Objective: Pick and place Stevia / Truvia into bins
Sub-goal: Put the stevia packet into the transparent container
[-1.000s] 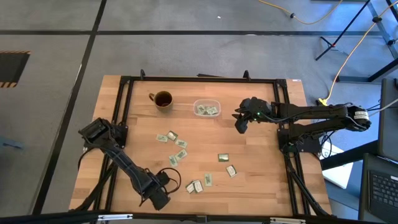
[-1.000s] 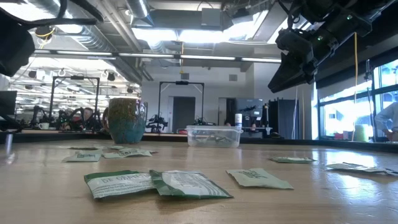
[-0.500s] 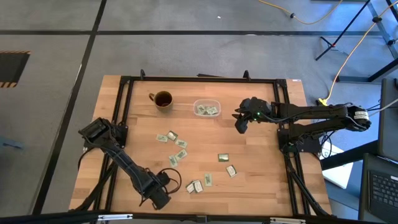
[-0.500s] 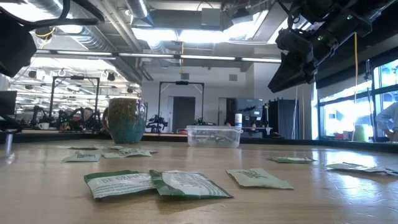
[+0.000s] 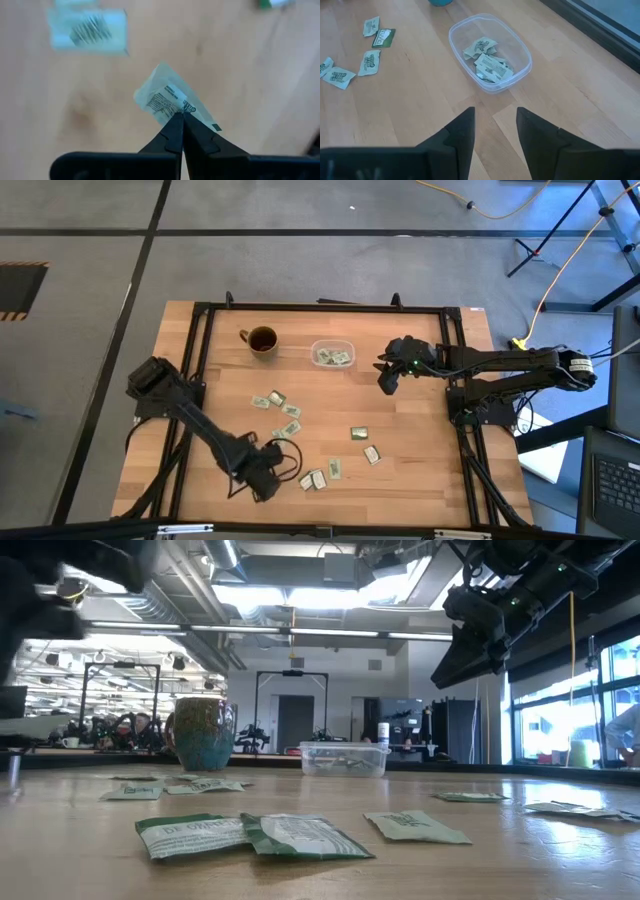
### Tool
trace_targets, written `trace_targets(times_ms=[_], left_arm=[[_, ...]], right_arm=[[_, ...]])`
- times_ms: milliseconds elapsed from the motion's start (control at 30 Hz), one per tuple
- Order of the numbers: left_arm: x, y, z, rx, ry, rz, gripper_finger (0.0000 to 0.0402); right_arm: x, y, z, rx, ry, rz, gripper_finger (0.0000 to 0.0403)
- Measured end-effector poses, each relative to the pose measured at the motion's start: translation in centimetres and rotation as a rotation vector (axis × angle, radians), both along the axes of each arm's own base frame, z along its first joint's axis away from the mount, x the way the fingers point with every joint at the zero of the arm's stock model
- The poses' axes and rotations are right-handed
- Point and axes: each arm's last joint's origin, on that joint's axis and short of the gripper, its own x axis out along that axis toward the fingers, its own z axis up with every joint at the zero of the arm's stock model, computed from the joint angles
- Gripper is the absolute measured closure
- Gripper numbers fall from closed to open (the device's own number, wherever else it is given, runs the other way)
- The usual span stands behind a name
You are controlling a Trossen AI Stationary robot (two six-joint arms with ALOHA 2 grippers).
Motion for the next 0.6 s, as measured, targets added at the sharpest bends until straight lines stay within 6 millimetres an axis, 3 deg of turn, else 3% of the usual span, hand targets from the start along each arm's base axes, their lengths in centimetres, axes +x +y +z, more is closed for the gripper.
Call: trace_targets(times_ms=[167,367,600], left_arm=[[2.3,4.5,2.0,0.104,-0.108,-0.03,0.04],[5.5,12.1,2.2,0.19,-0.1,-0.046,0.04],[8.2,20.1,2.6,0.289,-0.217,-0.072,0.04]], right_arm=[[0.0,0.0,0.0,0.0,-0.001,0.001,0.0256],[0.0,0.0,0.0,-0.003,0.001,0.003,0.0256],[0.0,0.0,0.0,-0.017,0.015,0.017,0.0256]])
